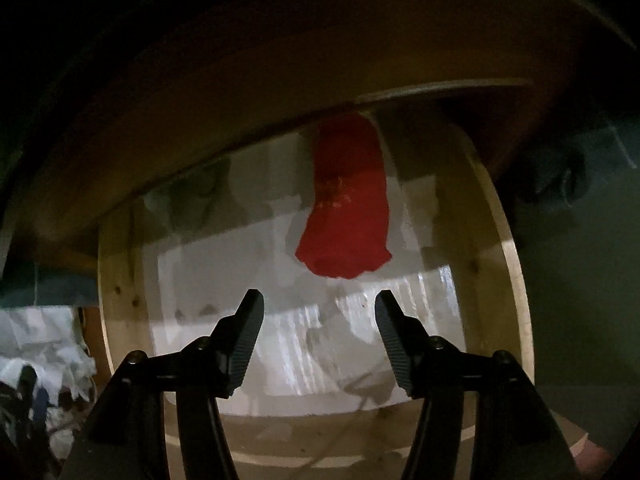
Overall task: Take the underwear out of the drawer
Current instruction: 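Grasp the red knit cloth in the drawer with the right tool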
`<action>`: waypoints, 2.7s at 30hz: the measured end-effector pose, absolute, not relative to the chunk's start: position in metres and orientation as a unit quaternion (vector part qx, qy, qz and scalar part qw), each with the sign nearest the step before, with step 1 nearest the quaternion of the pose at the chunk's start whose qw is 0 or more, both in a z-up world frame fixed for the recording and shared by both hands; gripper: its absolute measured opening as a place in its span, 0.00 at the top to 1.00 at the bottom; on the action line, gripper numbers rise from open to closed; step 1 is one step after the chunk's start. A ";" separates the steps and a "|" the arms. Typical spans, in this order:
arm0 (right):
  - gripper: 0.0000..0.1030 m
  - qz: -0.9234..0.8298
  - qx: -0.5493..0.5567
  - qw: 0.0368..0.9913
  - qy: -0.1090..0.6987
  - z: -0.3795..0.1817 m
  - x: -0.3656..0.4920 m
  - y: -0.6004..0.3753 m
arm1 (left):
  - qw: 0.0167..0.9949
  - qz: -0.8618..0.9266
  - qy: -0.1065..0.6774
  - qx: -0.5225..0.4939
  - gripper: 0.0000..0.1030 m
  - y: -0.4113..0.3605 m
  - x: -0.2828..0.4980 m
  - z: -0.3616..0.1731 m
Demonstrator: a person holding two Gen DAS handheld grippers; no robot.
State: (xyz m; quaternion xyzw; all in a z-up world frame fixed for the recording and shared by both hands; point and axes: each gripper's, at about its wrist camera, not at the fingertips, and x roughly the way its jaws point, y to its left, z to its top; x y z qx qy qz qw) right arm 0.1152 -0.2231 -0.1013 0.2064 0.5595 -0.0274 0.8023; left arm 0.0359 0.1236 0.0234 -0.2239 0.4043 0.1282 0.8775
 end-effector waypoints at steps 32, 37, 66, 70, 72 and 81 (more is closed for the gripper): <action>0.44 0.203 -0.572 0.640 0.472 -0.112 0.064 -0.111 | 0.871 0.122 0.404 -0.250 0.31 0.134 0.033 0.021; 0.39 0.241 -0.752 0.475 0.388 -0.140 0.053 -0.100 | 0.869 0.122 0.406 -0.253 0.31 0.134 0.033 0.020; 0.26 0.189 -0.883 0.203 0.378 -0.238 0.117 -0.154 | 0.853 0.107 0.416 -0.297 0.31 0.149 0.035 0.006; 0.26 0.173 -0.900 0.189 0.352 -0.248 0.124 -0.166 | 0.854 0.108 0.415 -0.296 0.31 0.148 0.035 0.007; 0.26 0.165 -0.910 0.181 0.335 -0.252 0.129 -0.172 | 0.854 0.108 0.415 -0.296 0.31 0.148 0.035 0.006; 0.43 0.152 -0.922 0.188 0.303 -0.258 0.144 -0.182 | 0.854 0.108 0.415 -0.296 0.31 0.148 0.035 0.006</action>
